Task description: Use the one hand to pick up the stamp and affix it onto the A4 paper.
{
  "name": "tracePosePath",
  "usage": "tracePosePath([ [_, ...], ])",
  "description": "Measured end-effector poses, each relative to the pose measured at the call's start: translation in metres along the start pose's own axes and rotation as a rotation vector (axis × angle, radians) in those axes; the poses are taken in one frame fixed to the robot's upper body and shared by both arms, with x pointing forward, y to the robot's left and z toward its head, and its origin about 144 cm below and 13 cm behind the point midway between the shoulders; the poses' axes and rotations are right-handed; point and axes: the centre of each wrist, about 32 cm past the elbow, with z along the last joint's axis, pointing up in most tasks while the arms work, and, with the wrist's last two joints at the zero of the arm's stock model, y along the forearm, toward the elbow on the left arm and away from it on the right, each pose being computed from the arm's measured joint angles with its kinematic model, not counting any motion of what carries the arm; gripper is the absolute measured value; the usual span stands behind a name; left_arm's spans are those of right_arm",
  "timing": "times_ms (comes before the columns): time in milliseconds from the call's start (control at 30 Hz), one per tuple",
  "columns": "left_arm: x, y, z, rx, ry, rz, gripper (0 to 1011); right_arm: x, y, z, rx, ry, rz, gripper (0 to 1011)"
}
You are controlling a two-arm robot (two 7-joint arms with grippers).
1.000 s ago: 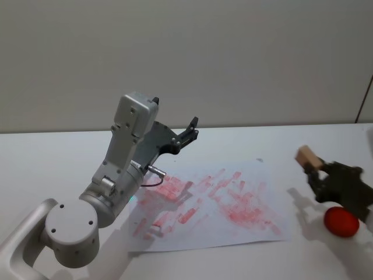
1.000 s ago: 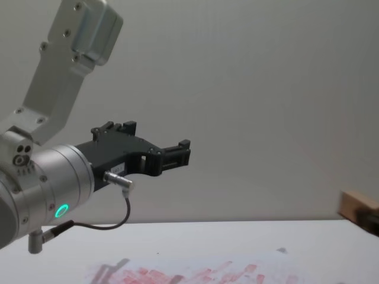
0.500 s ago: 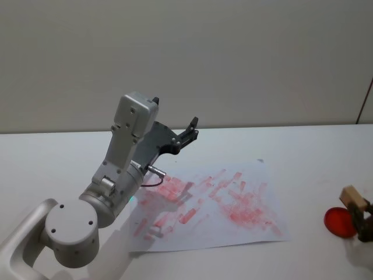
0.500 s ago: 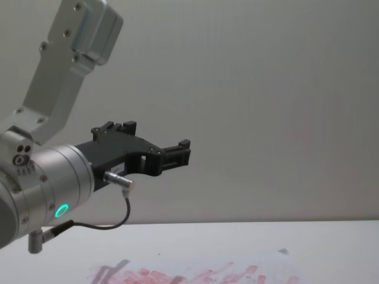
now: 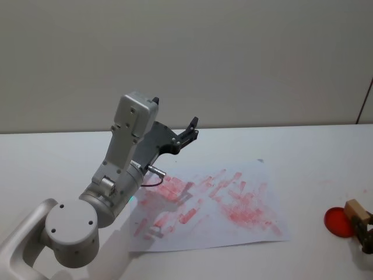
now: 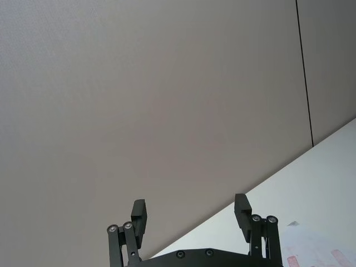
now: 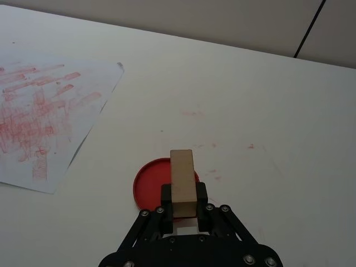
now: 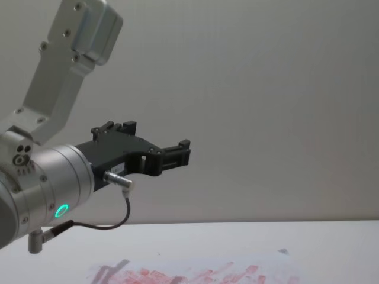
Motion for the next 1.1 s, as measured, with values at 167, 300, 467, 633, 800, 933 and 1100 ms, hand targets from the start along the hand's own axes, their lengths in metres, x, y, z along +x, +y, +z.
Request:
tracePosePath([
  [167,0.0,0.0,0.0,0.0,0.0,0.0,1001,0.0,0.005,0.001,0.0,-0.009,0.011,214],
  [300,0.0,0.0,0.0,0.0,0.0,0.0,1001,0.0,0.008,0.001,0.001,-0.015,0.02,214],
  [467,0.0,0.0,0.0,0.0,0.0,0.0,1001,-0.001,0.012,0.002,0.002,-0.021,0.028,233],
  [633,0.0,0.0,0.0,0.0,0.0,0.0,1001,-0.001,0.014,0.003,0.003,-0.024,0.033,359],
  [800,0.0,0.0,0.0,0.0,0.0,0.0,1001,-0.001,0.015,0.003,0.002,-0.026,0.038,554],
  [933,0.0,0.0,0.0,0.0,0.0,0.0,1001,-0.001,0.016,0.003,0.002,-0.028,0.04,675],
  [1100,0.0,0.0,0.0,0.0,0.0,0.0,1001,-0.001,0.017,0.003,0.002,-0.029,0.042,806],
])
